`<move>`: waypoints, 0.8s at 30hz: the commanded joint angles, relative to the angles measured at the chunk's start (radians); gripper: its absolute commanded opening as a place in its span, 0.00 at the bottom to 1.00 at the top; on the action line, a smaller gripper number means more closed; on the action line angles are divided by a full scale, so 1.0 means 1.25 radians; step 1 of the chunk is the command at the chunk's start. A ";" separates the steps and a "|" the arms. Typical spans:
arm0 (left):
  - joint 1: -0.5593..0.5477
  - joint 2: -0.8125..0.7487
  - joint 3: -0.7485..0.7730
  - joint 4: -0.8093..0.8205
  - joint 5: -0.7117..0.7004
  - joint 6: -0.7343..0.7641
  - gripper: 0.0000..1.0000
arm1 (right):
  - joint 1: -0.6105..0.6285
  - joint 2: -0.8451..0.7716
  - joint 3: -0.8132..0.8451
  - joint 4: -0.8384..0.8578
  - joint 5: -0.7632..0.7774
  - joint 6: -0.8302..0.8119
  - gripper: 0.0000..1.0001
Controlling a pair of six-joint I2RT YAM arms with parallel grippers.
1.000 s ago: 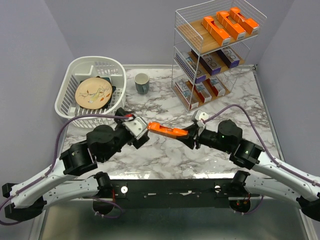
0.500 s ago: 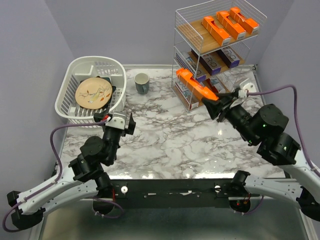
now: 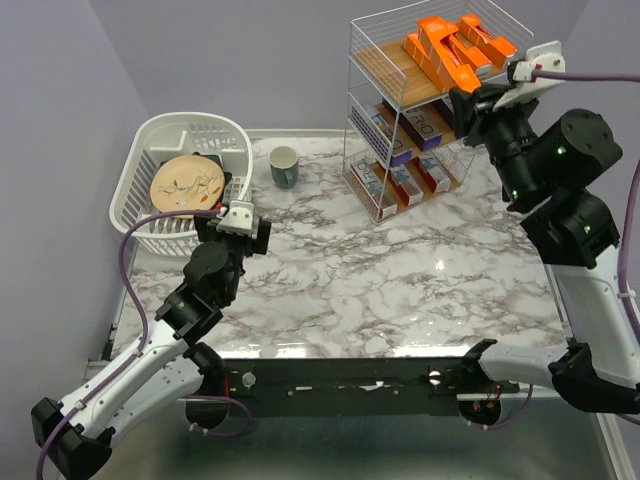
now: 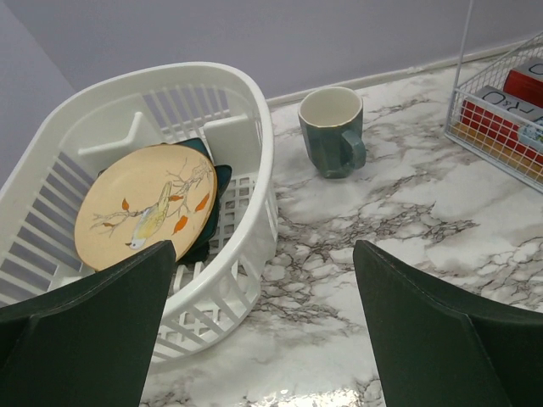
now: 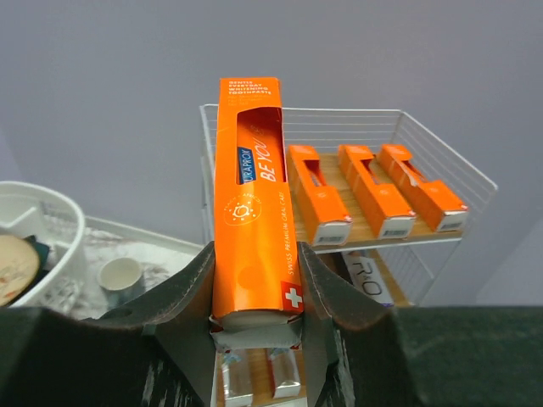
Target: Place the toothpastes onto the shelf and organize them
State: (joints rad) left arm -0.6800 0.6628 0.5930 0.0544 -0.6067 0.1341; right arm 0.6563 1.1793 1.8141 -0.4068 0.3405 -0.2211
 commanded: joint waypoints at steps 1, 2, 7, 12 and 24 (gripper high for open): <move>0.006 -0.011 -0.007 0.029 0.034 -0.008 0.99 | -0.082 0.097 0.102 -0.014 -0.100 0.018 0.24; 0.010 -0.005 -0.007 0.031 0.034 -0.002 0.99 | -0.099 0.115 0.116 -0.016 -0.109 0.023 0.24; 0.027 0.002 -0.009 0.035 0.051 -0.004 0.99 | -0.141 0.189 0.159 0.015 -0.136 0.060 0.24; 0.044 0.004 -0.012 0.040 0.068 -0.010 0.99 | -0.170 0.244 0.155 0.046 -0.134 0.092 0.24; 0.081 0.004 -0.011 0.041 0.118 -0.031 0.99 | -0.190 0.324 0.132 0.075 -0.183 0.135 0.27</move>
State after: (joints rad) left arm -0.5941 0.6697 0.5896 0.0700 -0.4999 0.1200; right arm 0.4255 1.5669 1.9789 -0.3874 0.1562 -0.0849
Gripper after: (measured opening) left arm 0.991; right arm 0.441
